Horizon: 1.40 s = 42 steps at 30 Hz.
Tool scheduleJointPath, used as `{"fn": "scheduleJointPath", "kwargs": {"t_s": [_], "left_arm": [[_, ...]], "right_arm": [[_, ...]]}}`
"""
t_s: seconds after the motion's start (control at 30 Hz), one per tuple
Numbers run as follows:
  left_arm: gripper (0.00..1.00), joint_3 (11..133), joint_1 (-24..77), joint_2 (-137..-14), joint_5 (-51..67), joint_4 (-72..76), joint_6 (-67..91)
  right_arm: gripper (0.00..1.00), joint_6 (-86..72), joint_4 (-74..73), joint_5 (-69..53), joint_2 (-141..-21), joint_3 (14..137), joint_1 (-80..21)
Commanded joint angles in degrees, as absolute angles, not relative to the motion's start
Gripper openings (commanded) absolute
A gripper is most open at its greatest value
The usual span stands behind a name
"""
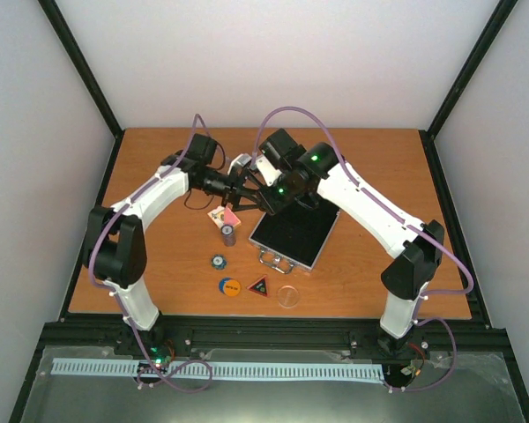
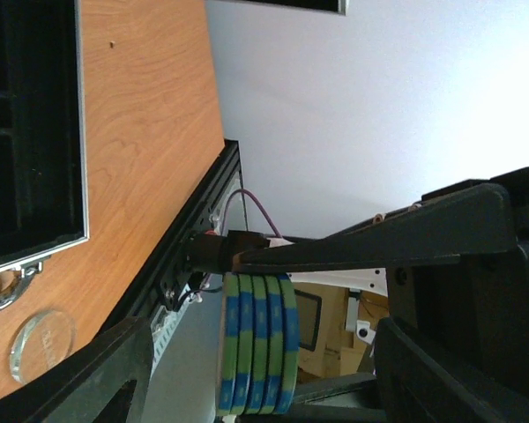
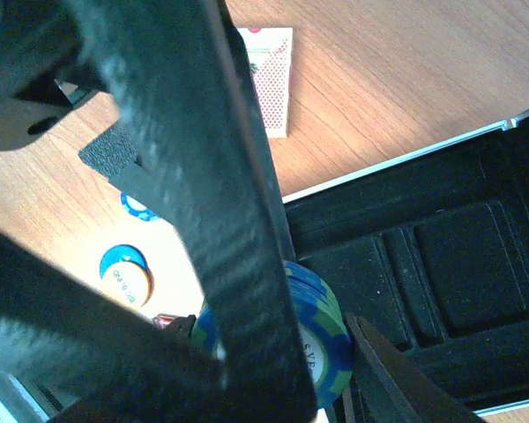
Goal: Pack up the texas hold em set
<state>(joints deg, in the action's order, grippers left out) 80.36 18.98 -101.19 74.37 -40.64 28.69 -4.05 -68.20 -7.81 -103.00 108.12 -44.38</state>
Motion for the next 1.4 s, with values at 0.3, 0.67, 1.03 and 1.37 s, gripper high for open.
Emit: {"fn": "scheduleJointPath", "kwargs": {"t_s": [0.3,0.67,1.03,1.37], "left_arm": [[0.71,83.3,23.2,-102.7,78.9,-43.2,21.2],[0.69,80.2,25.3,-101.9,80.0,-42.0,21.1],[0.68,80.1,28.5,-103.3,81.7,-42.8,18.5],[0.58,83.5,31.9,-104.6,85.4,-50.1,10.2]], "right_arm": [[0.03,-2.8,-69.8,-8.7,-102.0,111.3,-44.4],[0.03,-1.3,-69.3,-7.7,-102.1,111.3,-44.4],[0.03,1.8,-69.5,-9.0,-101.9,111.1,-44.3],[0.03,2.0,-69.7,-8.9,-101.6,111.0,-44.2]]}}
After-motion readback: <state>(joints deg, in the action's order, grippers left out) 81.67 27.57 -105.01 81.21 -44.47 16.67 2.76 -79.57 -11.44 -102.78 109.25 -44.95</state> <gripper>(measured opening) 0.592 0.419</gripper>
